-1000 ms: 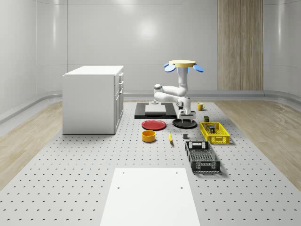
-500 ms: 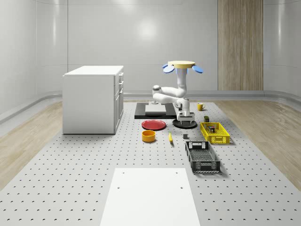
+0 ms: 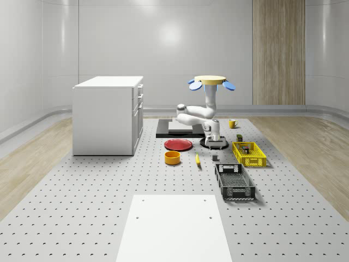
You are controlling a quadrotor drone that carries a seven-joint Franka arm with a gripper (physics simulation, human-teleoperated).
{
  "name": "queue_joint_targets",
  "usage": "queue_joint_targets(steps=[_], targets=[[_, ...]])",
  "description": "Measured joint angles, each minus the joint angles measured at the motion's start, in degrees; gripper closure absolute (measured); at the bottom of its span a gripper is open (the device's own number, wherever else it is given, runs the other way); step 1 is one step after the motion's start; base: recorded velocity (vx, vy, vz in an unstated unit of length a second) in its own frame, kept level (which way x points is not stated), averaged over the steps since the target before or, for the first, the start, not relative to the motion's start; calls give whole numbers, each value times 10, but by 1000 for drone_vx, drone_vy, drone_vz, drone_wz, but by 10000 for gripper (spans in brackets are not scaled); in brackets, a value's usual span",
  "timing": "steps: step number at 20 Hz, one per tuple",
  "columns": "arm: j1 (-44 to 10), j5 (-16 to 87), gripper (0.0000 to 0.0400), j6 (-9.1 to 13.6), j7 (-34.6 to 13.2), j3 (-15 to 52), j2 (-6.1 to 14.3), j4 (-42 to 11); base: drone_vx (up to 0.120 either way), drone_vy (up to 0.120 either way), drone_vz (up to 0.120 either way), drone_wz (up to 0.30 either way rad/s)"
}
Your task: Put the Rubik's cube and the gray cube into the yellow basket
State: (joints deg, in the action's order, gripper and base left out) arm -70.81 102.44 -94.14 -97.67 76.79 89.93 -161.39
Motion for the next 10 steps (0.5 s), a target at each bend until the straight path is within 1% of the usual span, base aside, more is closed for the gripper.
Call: queue_joint_targets(steps=[1, 3, 4, 10], targets=[[0, 0, 0, 0, 0, 0, 0, 0, 0, -80, -120, 0], [0, 0, 0, 0, 0, 0, 0, 0, 0, 0, -120, 0], [0, 0, 0, 0, 0, 0, 0, 0, 0, 0, -40, 0], [-2, 12, 0, -5, 0, -13, 0, 3, 0, 0, 0, 0]])
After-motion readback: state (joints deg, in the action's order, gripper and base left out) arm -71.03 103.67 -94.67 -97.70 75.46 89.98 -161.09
